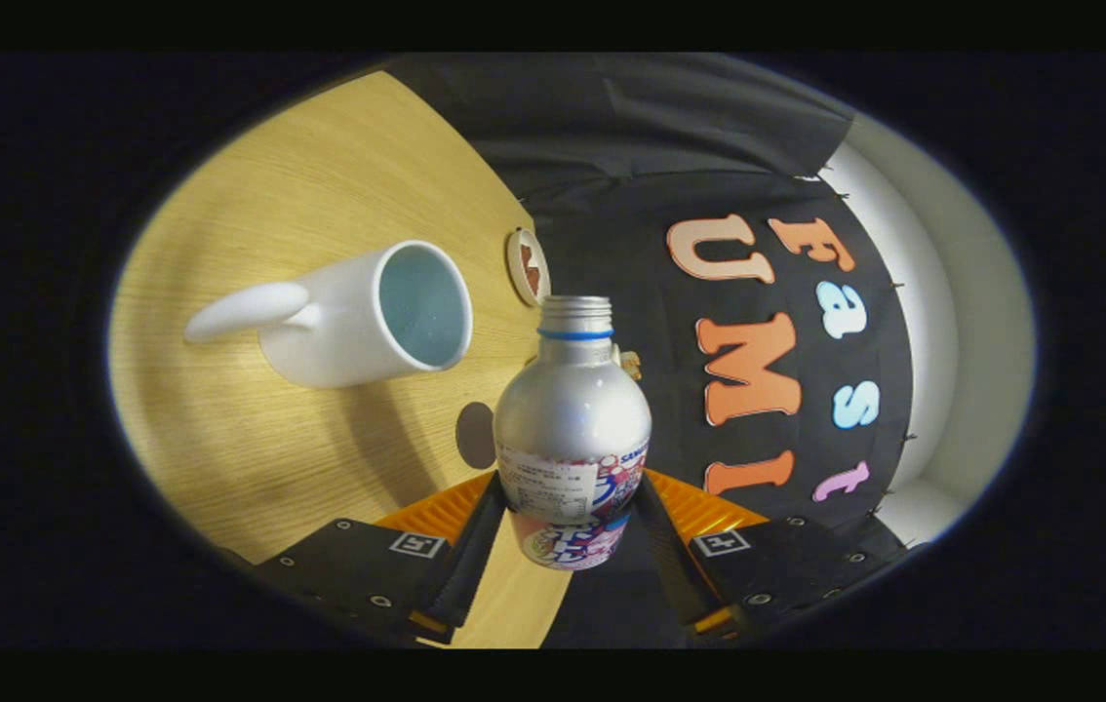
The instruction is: Take the bottle from table, then pour the juice into the cup, finally place the bottle on the coaster
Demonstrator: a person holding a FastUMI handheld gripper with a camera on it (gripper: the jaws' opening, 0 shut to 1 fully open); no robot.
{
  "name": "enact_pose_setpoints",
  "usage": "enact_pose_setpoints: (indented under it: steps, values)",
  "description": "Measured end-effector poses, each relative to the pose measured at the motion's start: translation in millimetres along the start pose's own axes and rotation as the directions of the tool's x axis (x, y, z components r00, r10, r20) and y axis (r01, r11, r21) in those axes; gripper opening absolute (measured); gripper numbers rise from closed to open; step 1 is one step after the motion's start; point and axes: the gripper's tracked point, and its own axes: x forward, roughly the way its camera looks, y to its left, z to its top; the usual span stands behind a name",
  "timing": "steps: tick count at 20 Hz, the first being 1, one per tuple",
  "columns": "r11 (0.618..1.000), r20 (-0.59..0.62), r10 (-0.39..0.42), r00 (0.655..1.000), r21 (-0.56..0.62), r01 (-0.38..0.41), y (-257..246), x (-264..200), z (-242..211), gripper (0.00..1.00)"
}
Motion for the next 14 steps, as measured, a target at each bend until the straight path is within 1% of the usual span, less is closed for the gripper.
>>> enact_pose_setpoints:
  steps: [3,12,14]
  values:
    - [0.997,0.012,-0.002,1.0,-0.071,0.002,-5.8,0.7,1.3,0.77]
    - [0.978,0.021,0.015,1.0,-0.207,-0.01,-6.3,6.2,0.1,0.77]
    - [0.968,0.009,-0.005,1.0,-0.253,0.007,-10.4,4.6,-2.7,0.77]
